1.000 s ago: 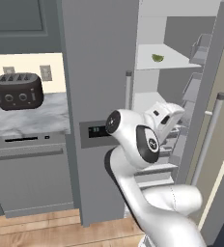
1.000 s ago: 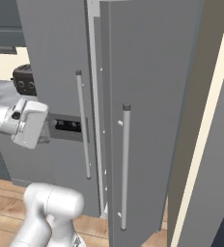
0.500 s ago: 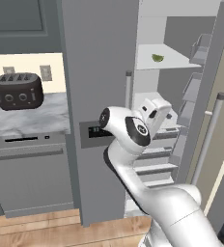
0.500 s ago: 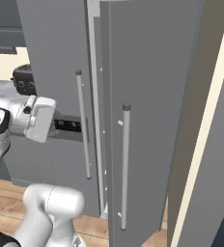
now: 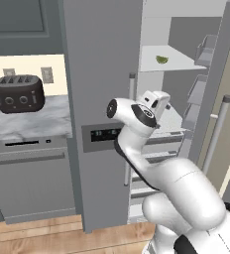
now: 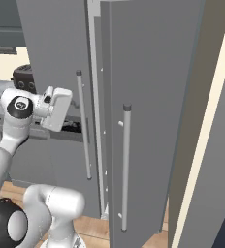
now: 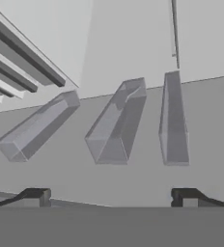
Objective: There is a bowl on the dining counter. Grab a lemon wedge from the fridge and place it in the bowl. Then get the liquor bottle and glass cup from the cabinet and place them next to the bowl.
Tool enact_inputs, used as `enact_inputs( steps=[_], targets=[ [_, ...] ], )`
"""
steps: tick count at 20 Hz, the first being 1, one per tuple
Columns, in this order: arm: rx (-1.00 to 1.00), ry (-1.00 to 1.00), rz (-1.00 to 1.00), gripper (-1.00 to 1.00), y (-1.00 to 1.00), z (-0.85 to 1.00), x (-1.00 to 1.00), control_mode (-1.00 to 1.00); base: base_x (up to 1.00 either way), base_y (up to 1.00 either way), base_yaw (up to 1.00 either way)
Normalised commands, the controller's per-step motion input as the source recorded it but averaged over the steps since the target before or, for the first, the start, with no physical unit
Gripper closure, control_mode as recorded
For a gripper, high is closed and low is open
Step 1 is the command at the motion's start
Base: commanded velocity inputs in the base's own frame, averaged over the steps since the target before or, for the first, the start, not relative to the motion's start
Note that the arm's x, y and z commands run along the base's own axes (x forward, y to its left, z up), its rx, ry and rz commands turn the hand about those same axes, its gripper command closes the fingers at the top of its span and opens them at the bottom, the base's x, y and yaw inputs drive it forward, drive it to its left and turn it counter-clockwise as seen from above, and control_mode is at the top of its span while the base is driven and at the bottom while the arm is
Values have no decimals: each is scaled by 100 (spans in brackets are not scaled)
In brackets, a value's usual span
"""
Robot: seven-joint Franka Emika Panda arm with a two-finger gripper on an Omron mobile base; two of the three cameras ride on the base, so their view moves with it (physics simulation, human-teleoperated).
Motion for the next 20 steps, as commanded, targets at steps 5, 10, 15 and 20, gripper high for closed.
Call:
enact_inputs(
  steps=[5,10,15,20],
  targets=[
    [0,0,5,-100,-42,-4,54,-100,0,0,0],
    [0,0,0,-100,-62,-11,36,-100,0,0,0],
    [0,0,0,-100,-70,-12,26,-100,0,0,0],
    [0,0,0,-100,-85,-6,1,-100,0,0,0]
  ],
)
